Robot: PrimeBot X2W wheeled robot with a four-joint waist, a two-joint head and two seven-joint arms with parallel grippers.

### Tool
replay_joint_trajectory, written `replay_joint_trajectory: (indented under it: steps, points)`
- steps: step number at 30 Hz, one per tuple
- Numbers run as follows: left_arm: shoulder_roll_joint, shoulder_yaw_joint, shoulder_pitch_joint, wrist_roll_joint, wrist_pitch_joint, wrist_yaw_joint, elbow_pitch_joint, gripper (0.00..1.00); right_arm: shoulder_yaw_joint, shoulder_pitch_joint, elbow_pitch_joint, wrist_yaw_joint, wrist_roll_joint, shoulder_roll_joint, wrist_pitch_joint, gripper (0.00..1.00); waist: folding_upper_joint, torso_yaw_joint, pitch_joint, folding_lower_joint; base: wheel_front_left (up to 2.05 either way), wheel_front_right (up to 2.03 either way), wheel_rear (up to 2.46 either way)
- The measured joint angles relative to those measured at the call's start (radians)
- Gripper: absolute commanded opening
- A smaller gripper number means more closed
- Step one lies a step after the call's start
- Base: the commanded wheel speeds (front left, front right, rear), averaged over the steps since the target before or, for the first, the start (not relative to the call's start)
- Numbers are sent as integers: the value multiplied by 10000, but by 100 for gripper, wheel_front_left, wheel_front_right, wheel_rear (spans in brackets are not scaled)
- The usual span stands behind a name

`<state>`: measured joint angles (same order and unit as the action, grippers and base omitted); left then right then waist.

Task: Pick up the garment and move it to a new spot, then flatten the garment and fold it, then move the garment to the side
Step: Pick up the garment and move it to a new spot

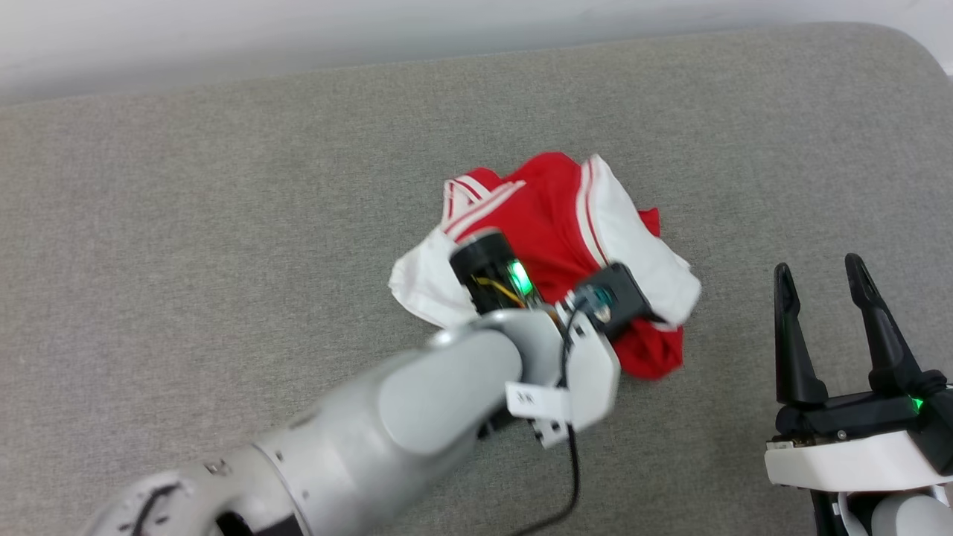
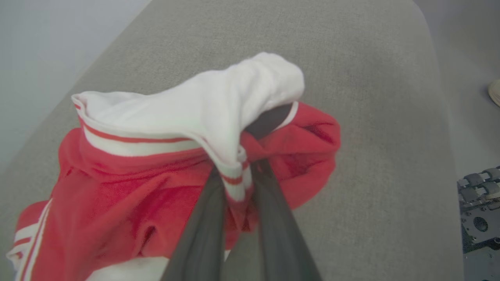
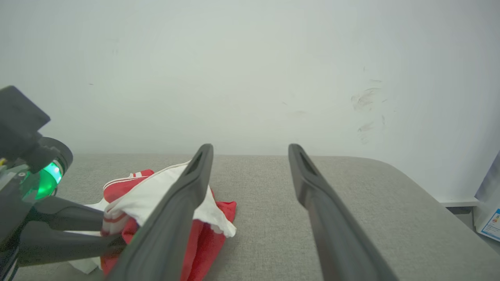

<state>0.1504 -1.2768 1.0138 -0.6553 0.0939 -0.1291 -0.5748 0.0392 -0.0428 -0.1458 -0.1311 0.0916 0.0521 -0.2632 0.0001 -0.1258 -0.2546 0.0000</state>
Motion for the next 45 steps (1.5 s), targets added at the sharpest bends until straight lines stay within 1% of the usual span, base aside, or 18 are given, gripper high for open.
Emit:
replay_joint_trajectory:
  steps: [2, 4, 7, 11, 12, 13, 16, 21, 23, 24, 27, 28, 32, 34, 37, 40, 42, 45]
  points:
    - [-267, -27, -419, 182, 249, 0, 63, 0, -2, 8, 38, 0, 36, 0, 0, 100, 0, -57, -21, 0, 0, 0, 0]
    - [-399, -40, -975, 671, 644, 0, 249, 0, -15, 8, 73, 0, 48, 0, 0, 100, 0, -111, -46, 0, 0, 0, 0]
    - [-460, -50, -1667, 988, 1099, 0, 491, 0, -25, 7, 130, 0, 52, 0, 0, 100, 0, -150, -50, 0, 0, 0, 0]
    - [-458, -50, -1957, 988, 1076, 0, 596, 0, -10, 23, 215, 0, 58, 0, 0, 100, 0, -136, 41, 0, 0, 0, 0]
    - [-460, -48, -1956, 984, 888, 0, 591, 37, 4, 43, 240, 0, 58, 0, 0, 100, 0, -118, 81, 0, 0, 0, 0]
    - [-474, -48, -1950, 968, 671, 0, 556, 100, 17, 63, 268, 0, 56, 0, 0, 100, 0, -96, 129, 0, 0, 0, 0]
    - [-560, -50, -1843, 840, -270, 0, 385, 100, 40, 152, 384, 0, 44, 0, 0, 100, 0, -16, 335, 0, 0, 0, 0]
    - [-731, -31, -1693, 493, -1553, 0, 399, 100, 151, 455, 491, 0, 38, -2, 0, 100, 0, 186, 805, 0, 0, 0, 0]
    - [-765, 138, -1669, 389, -1985, 4, 418, 100, 173, 589, 533, 0, 13, -4, 0, 100, 0, 294, 1016, -1, 0, 0, 0]
    - [-773, 259, -1670, 368, -2242, 100, 451, 100, 178, 648, 545, 0, 13, -2, 0, 100, 0, 355, 1120, 0, 0, 0, 0]
    - [-660, 662, -1697, 362, -2844, 554, 531, 100, 174, 732, 577, 0, 13, -2, 0, 100, 0, 542, 1399, 0, 0, 0, 0]
    - [-247, 1216, -1898, 347, -3269, 1164, 658, 100, 199, 903, 639, 0, 13, -6, 0, 100, 0, 733, 1645, -1, 0, 0, 0]
    - [529, 2096, -2516, 297, -3521, 2054, 924, 100, 226, 1035, 675, 0, 13, -6, 0, 100, 0, 976, 1887, -1, 0, 0, 0]
    - [907, 2777, -2918, 366, -3538, 2554, 1298, 100, 230, 1099, 698, 0, 15, -4, 2, 100, 0, 1083, 1981, -1, 0, 0, 0]
    - [1436, 3988, -3695, 890, -3557, 3269, 2288, 100, 267, 1148, 727, 0, 21, -8, 2, 100, 0, 1233, 2054, -1, 0, 0, 0]
    - [1894, 5106, -4853, 1344, -3567, 3820, 2995, 100, 297, 1179, 750, 2, 46, -4, 0, 100, 0, 1369, 2102, -1, 0, 0, 0]
    - [2107, 5925, -5546, 1632, -3567, 4109, 3444, 100, 280, 1230, 763, 0, 46, -13, 0, 100, 0, 1433, 2138, 0, 0, 0, 0]
    - [2215, 7162, -6566, 2021, -3567, 4424, 4021, 100, 314, 1266, 775, 0, 50, -10, 0, 100, 0, 1523, 2183, 0, 0, 0, 0]
